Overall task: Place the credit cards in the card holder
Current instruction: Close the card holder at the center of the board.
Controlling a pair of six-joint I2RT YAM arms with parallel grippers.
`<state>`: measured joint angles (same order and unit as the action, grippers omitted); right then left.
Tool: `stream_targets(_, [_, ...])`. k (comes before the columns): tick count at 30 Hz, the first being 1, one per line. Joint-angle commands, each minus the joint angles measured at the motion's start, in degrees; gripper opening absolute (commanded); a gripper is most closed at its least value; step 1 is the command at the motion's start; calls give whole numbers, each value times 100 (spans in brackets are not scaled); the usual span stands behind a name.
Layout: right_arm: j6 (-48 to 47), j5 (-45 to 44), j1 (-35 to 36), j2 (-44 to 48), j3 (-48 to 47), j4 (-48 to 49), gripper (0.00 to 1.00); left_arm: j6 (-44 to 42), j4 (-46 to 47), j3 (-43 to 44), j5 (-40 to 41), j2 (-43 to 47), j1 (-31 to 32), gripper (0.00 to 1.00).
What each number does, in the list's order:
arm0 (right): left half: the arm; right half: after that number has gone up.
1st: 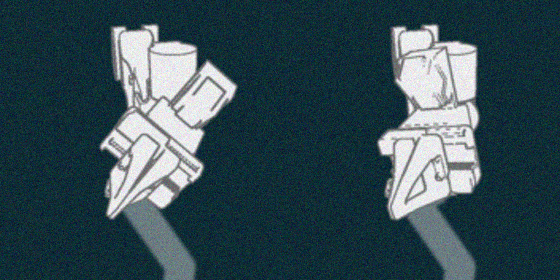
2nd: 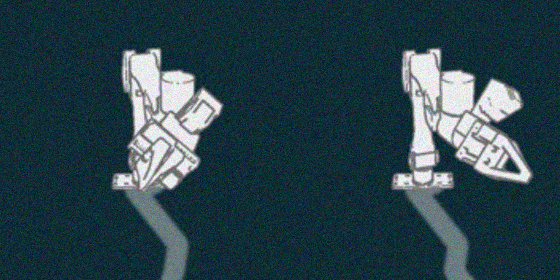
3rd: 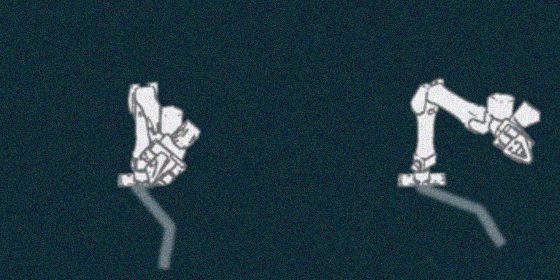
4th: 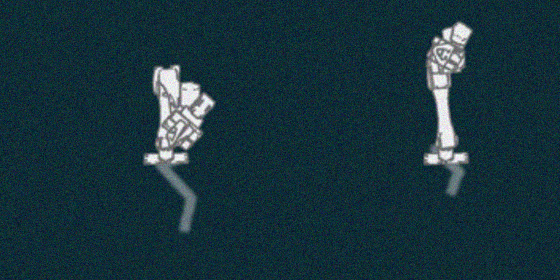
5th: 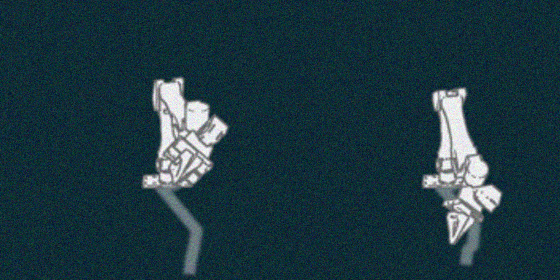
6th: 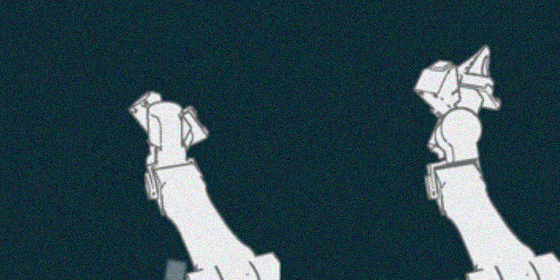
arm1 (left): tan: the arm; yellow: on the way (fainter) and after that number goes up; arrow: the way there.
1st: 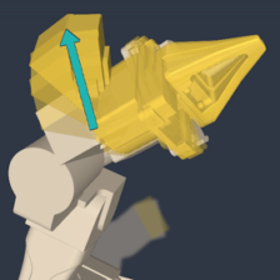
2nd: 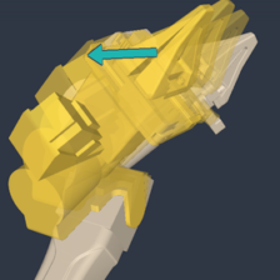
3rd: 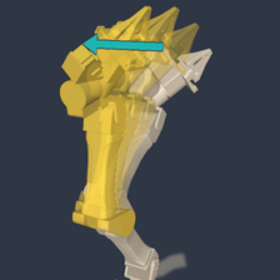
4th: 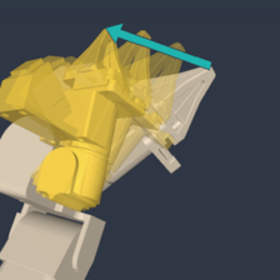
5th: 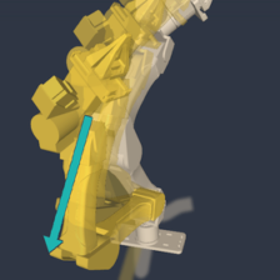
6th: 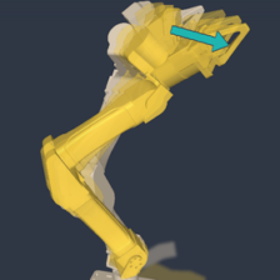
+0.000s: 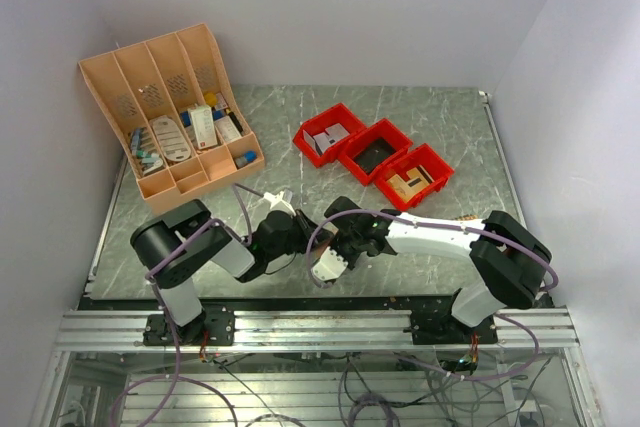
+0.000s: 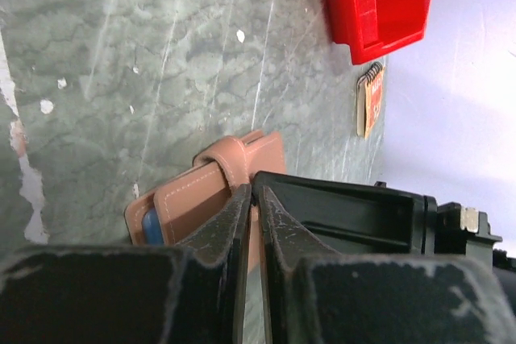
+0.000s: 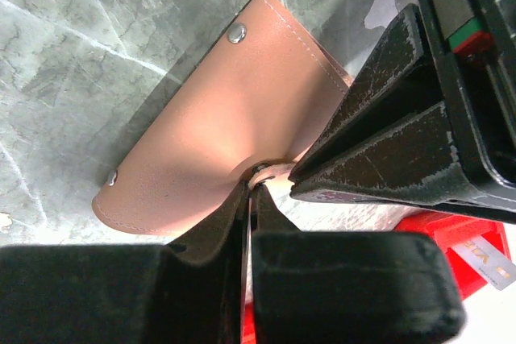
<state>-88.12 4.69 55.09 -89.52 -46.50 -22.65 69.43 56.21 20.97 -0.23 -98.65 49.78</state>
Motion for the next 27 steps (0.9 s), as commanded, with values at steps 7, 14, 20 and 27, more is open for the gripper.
stream_targets(7, [190,575,116,-308,264,-879,0,89,128,196,-267,-411,-127,17])
stream_targets(14, [173,567,125,-337,247,-903,0,100,278,86,-564,-574,-127,13])
stream_targets(20, [19,411,254,-415,189,-1021,0,-35,15,16,-803,-639,-122,7])
stream_targets(27, [-193,203,492,-638,9,-1219,0,6,251,-181,-1015,-996,-130,7])
